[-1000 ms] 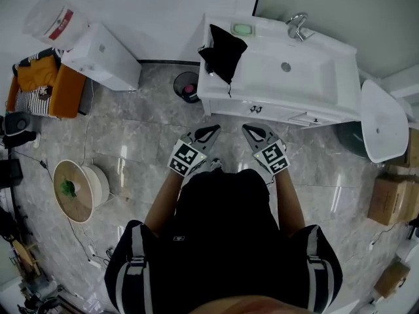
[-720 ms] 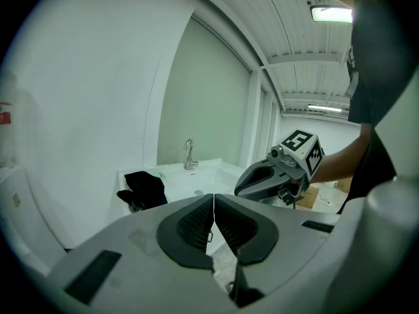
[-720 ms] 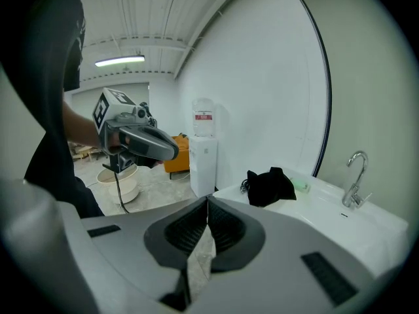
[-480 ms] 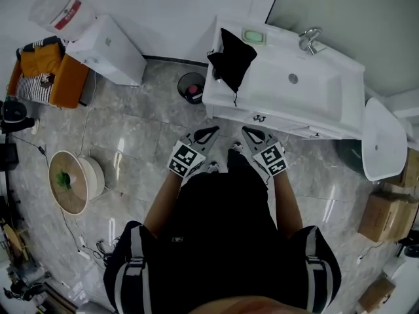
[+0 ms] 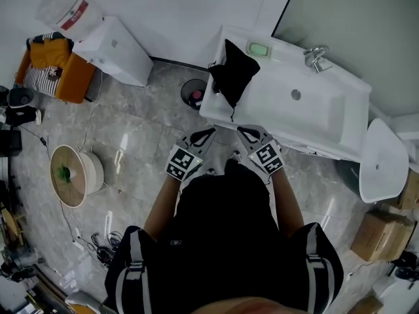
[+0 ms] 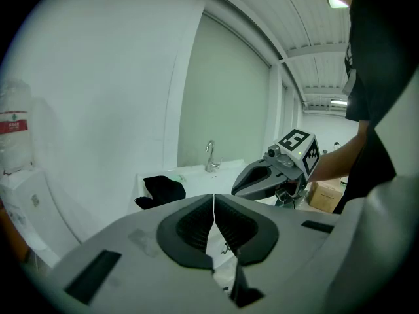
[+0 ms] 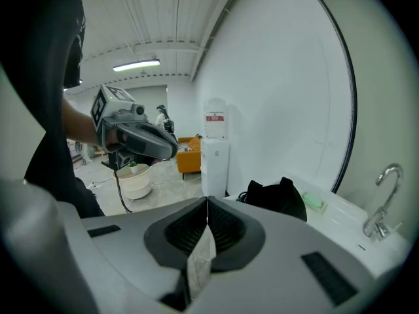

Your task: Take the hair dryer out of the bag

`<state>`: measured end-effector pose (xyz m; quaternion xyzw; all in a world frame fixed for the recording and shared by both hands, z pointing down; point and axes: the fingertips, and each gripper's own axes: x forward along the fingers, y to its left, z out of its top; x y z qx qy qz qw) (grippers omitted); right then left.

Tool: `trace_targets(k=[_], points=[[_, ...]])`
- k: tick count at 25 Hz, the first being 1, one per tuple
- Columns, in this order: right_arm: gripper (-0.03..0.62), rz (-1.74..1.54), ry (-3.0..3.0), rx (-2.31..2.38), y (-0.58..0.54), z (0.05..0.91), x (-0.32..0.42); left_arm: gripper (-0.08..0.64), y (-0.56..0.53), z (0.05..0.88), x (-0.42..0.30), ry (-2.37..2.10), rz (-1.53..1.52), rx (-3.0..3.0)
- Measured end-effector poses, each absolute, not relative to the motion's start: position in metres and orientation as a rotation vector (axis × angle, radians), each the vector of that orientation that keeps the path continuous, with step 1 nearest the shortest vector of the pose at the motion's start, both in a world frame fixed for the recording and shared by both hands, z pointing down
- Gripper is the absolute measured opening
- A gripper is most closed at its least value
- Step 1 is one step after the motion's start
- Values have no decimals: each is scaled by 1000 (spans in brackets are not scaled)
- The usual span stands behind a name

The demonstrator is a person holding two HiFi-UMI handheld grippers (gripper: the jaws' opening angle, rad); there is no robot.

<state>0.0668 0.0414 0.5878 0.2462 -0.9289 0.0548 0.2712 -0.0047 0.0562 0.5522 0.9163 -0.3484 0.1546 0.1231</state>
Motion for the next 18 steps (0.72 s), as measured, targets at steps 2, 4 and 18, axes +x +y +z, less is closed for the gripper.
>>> trace_targets(k=[2, 4, 18], points=[[59, 155, -2505, 629, 33, 591, 74, 17, 49, 552, 2, -1046, 453, 2652], [59, 168, -2510, 602, 22, 595, 82, 17, 42, 554, 9, -1072, 463, 2634], [60, 280, -2530, 515, -30, 621, 73, 17, -7, 556, 4, -1188, 487, 2555]])
